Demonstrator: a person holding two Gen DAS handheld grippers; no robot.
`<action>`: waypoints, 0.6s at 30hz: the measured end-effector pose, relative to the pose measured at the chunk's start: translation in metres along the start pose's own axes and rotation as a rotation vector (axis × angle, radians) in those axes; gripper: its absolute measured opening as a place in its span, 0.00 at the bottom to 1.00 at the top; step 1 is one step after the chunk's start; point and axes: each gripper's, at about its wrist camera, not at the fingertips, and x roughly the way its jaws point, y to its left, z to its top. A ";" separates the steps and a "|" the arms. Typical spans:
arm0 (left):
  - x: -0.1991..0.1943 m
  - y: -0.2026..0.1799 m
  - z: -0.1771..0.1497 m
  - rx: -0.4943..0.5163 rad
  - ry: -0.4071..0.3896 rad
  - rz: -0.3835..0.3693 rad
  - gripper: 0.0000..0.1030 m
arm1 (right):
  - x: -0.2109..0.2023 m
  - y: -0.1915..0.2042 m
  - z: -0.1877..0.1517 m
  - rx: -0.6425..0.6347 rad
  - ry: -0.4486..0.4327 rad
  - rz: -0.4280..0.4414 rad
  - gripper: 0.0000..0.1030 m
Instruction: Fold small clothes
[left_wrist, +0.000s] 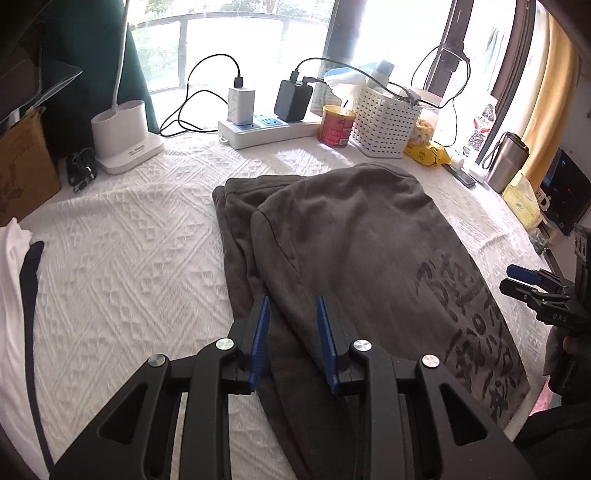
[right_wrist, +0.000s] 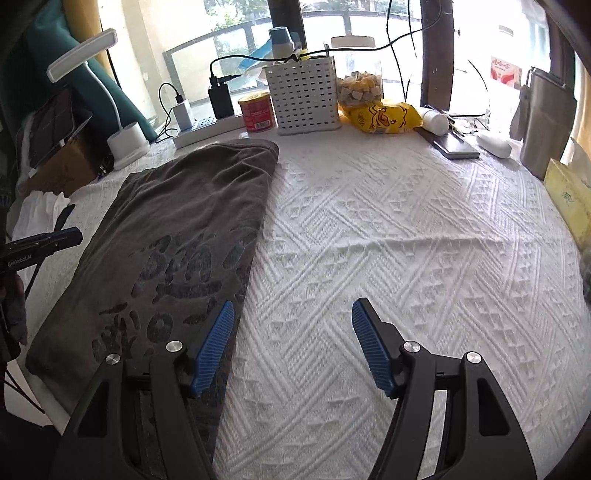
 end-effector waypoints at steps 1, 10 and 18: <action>0.004 0.001 0.003 -0.001 -0.002 0.003 0.25 | 0.003 0.000 0.005 -0.005 0.001 -0.004 0.68; 0.034 0.015 0.030 -0.004 -0.025 0.013 0.33 | 0.033 0.006 0.035 -0.039 0.026 -0.003 0.68; 0.067 0.019 0.046 0.042 0.006 -0.022 0.33 | 0.055 0.007 0.059 -0.051 0.029 -0.007 0.68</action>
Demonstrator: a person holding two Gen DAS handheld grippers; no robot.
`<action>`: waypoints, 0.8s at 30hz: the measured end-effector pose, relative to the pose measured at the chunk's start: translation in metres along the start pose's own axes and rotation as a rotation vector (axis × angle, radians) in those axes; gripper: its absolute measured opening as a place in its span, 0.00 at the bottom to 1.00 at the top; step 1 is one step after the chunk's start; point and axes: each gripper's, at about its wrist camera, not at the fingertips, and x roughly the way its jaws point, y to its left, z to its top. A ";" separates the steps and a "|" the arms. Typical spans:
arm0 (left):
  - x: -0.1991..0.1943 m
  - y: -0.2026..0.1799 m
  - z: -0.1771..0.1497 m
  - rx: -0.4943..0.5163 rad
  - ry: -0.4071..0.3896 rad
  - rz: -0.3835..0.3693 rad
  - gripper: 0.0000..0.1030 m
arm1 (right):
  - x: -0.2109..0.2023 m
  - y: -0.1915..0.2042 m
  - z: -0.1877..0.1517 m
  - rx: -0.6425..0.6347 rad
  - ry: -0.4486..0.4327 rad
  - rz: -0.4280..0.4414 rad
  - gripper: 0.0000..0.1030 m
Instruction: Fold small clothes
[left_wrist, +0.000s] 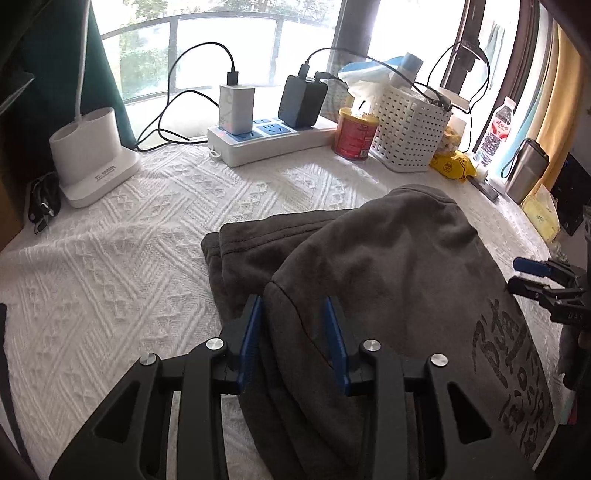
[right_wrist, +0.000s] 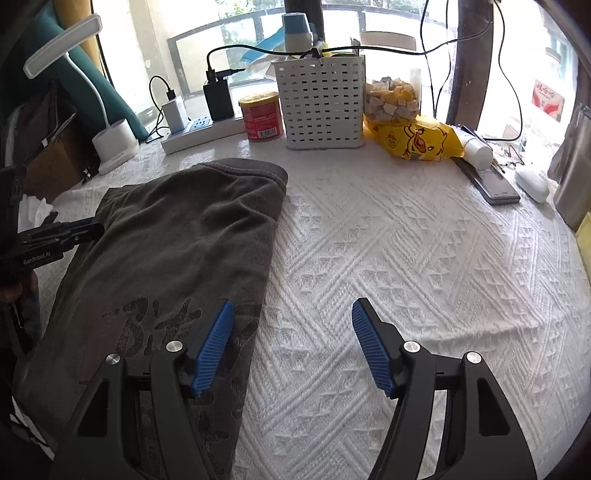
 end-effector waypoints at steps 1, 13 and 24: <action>0.004 -0.001 0.000 0.011 0.007 -0.009 0.30 | 0.003 -0.001 0.005 -0.002 -0.004 0.002 0.68; 0.002 0.018 -0.001 -0.093 -0.024 -0.076 0.03 | 0.045 -0.011 0.069 0.040 -0.033 0.075 0.42; 0.006 0.031 -0.002 -0.178 -0.012 -0.131 0.03 | 0.081 -0.015 0.082 0.102 0.039 0.212 0.30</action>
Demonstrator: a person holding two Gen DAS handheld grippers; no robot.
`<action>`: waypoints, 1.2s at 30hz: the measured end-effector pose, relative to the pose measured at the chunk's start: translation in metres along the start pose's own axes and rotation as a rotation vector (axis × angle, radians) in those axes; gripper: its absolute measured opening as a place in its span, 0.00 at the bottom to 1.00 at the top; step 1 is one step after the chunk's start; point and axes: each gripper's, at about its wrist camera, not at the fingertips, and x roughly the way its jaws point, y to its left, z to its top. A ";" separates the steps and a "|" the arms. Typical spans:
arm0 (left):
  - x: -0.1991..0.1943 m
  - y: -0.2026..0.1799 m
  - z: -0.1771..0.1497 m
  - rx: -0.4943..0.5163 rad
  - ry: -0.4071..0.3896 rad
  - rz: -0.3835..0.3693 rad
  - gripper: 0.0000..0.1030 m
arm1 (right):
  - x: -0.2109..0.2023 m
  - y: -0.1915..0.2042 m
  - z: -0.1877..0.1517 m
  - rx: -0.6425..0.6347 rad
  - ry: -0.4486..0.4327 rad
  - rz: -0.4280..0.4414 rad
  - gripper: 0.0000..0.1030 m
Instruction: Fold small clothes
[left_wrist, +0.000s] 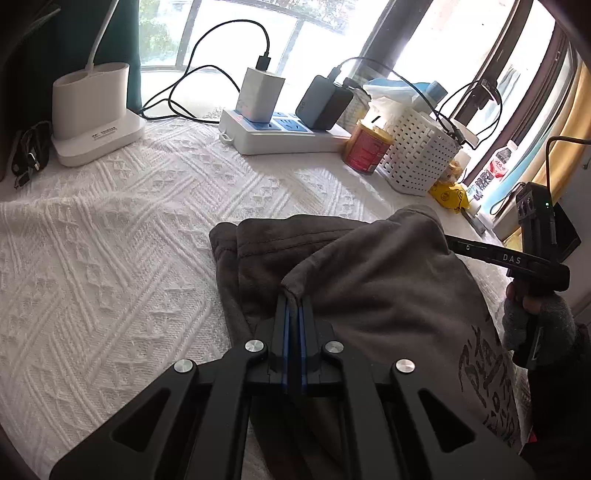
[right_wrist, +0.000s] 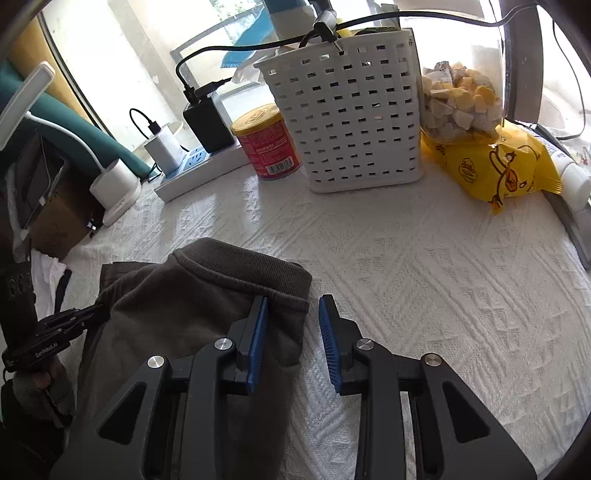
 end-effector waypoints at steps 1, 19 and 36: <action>0.000 0.000 0.000 -0.004 0.000 -0.004 0.03 | 0.002 0.000 0.002 -0.004 -0.001 0.015 0.24; -0.005 -0.005 0.005 0.070 -0.001 0.155 0.09 | -0.004 0.000 0.013 -0.084 -0.057 -0.108 0.30; -0.030 -0.046 -0.020 0.073 0.012 0.105 0.47 | -0.043 0.026 -0.041 -0.107 -0.054 -0.119 0.34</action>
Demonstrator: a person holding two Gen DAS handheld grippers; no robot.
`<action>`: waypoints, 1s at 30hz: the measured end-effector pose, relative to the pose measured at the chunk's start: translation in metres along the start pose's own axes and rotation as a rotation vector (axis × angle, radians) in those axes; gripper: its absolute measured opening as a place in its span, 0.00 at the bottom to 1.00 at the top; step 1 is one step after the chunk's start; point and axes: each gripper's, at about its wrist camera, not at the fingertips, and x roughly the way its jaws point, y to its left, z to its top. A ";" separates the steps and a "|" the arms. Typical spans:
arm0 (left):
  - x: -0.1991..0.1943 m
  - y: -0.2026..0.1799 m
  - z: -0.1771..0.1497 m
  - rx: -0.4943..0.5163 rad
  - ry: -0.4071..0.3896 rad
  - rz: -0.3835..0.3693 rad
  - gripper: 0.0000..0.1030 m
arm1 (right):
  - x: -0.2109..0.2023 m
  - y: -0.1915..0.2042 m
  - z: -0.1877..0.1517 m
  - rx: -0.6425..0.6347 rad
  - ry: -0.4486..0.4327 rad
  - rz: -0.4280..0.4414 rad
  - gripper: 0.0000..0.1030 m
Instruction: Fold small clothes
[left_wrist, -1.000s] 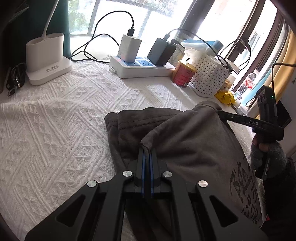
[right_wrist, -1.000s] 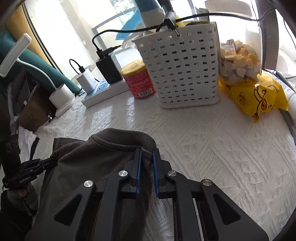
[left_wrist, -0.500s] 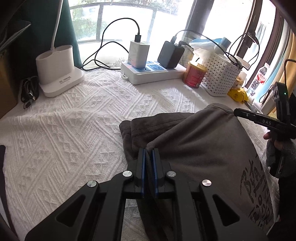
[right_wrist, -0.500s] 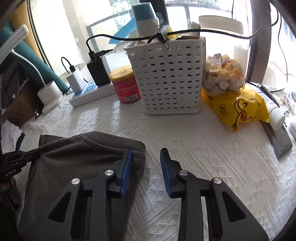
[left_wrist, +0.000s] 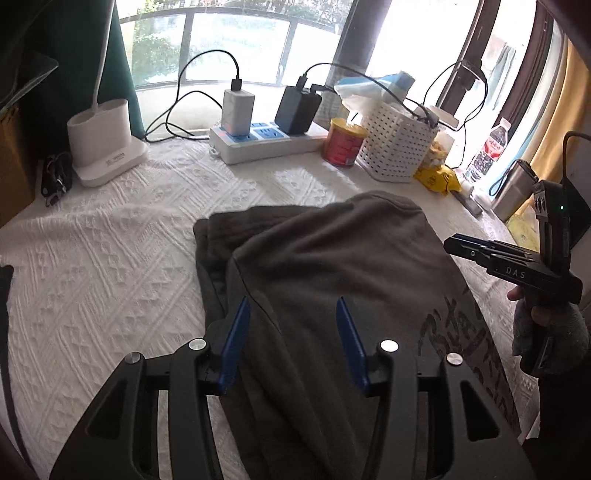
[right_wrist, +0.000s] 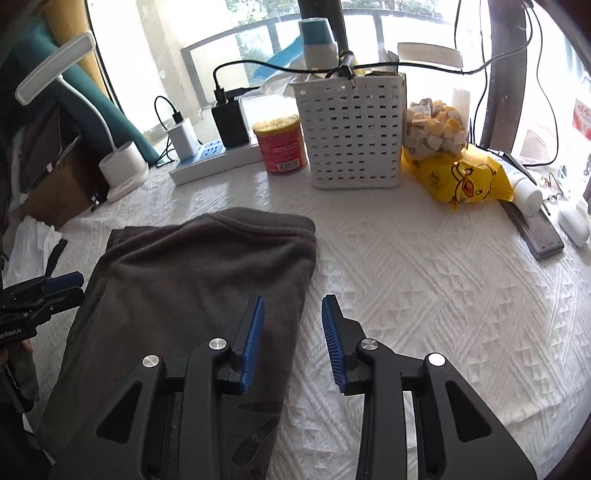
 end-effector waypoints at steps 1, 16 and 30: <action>0.003 -0.002 -0.005 0.005 0.018 0.007 0.47 | 0.000 0.002 -0.005 -0.003 0.010 -0.001 0.34; -0.028 -0.001 -0.034 0.026 0.001 0.092 0.47 | -0.035 0.008 -0.043 -0.033 0.003 -0.041 0.34; -0.040 -0.032 -0.084 0.015 0.094 0.043 0.60 | -0.044 0.015 -0.063 -0.037 0.012 -0.040 0.34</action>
